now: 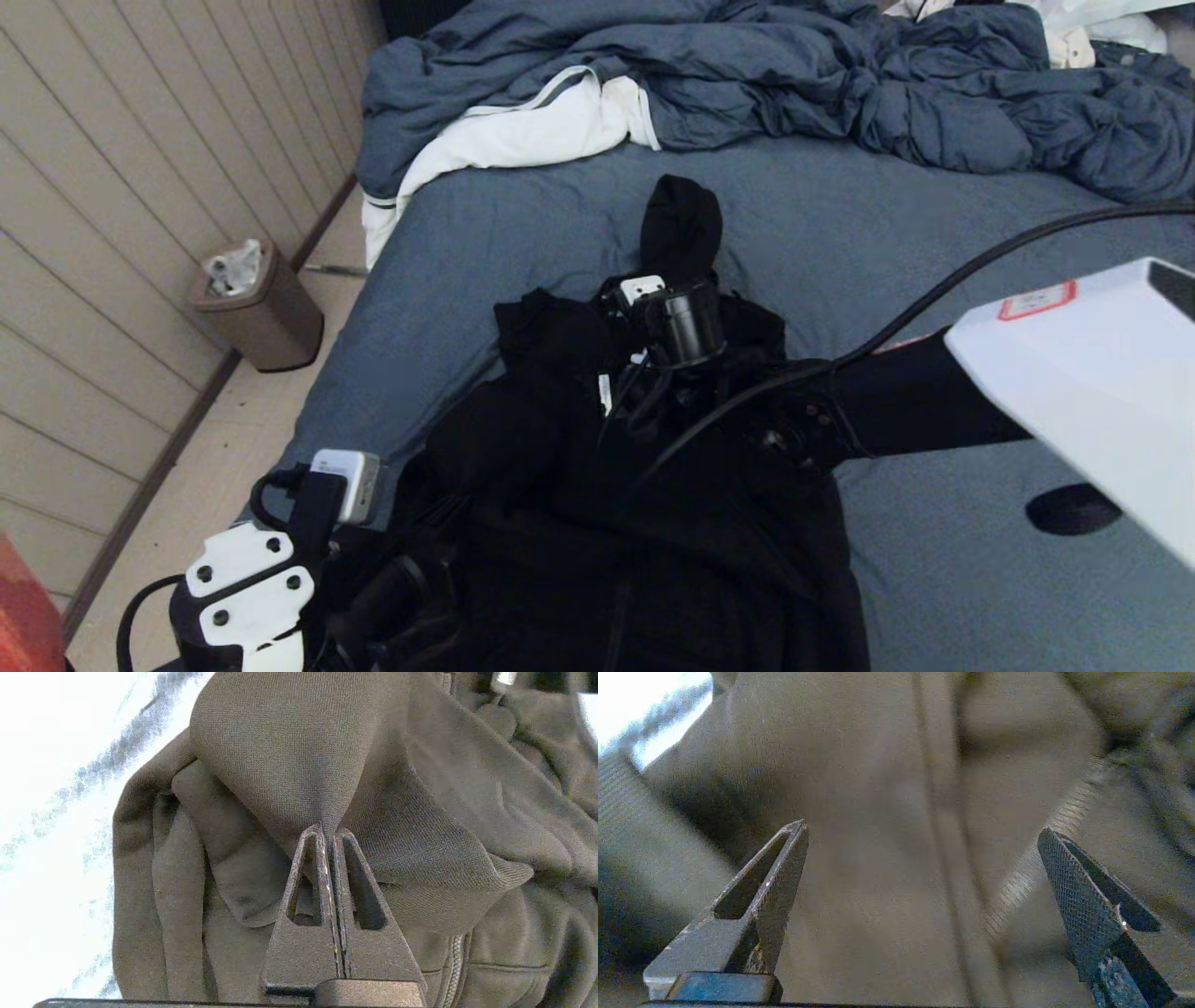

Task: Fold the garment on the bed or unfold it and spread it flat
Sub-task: Unfold the black sweatshirt

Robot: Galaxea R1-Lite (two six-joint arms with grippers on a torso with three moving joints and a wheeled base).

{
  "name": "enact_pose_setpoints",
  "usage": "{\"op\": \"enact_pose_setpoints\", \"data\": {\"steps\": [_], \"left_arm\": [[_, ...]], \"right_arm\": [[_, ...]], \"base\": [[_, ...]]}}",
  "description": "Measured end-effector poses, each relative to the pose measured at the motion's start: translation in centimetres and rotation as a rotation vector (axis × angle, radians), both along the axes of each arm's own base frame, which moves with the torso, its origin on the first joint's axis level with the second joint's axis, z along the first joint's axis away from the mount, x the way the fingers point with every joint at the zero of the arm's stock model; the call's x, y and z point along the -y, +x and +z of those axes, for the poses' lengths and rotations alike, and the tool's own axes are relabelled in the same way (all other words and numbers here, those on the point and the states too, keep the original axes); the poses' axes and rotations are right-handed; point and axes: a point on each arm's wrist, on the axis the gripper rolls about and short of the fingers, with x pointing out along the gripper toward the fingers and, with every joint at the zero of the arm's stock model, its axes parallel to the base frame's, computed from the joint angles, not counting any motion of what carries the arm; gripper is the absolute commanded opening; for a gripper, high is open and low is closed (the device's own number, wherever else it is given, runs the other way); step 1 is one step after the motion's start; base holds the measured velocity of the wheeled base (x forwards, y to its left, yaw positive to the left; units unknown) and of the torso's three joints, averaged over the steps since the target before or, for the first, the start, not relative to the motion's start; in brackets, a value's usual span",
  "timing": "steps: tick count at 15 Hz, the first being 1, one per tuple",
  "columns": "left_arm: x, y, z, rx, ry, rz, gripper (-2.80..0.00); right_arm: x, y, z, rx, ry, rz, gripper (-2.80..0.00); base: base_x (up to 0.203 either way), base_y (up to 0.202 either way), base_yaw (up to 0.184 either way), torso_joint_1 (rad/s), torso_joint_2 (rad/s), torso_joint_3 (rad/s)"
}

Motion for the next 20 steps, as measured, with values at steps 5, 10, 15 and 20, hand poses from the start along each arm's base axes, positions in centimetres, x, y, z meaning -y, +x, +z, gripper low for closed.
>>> {"op": "enact_pose_setpoints", "data": {"steps": [5, 10, 15, 20], "left_arm": [[0.2, 0.2, -0.1, -0.002, 0.002, -0.002, -2.8], [0.2, 0.2, -0.1, 0.001, -0.001, -0.002, -2.8], [0.3, 0.3, -0.1, -0.001, 0.0, -0.002, -2.8], [0.4, 0.4, -0.3, -0.005, -0.003, -0.002, -2.8]], "right_arm": [[-2.2, 2.4, -0.9, 0.028, 0.021, 0.0, 0.0], [-2.7, 3.7, -2.4, 0.015, -0.001, -0.029, -2.8], [-3.0, 3.9, -2.6, 0.021, -0.004, -0.037, -2.8], [-2.8, 4.1, -1.9, 0.036, 0.009, -0.044, -2.8]], "base": [[0.0, 0.0, 0.0, 0.0, 0.0, 0.0], [0.0, 0.0, 0.0, 0.0, 0.0, 0.0], [0.0, 0.0, 0.0, 0.0, 0.0, 0.0], [0.0, 0.0, 0.0, 0.0, 0.0, 0.0]]}}
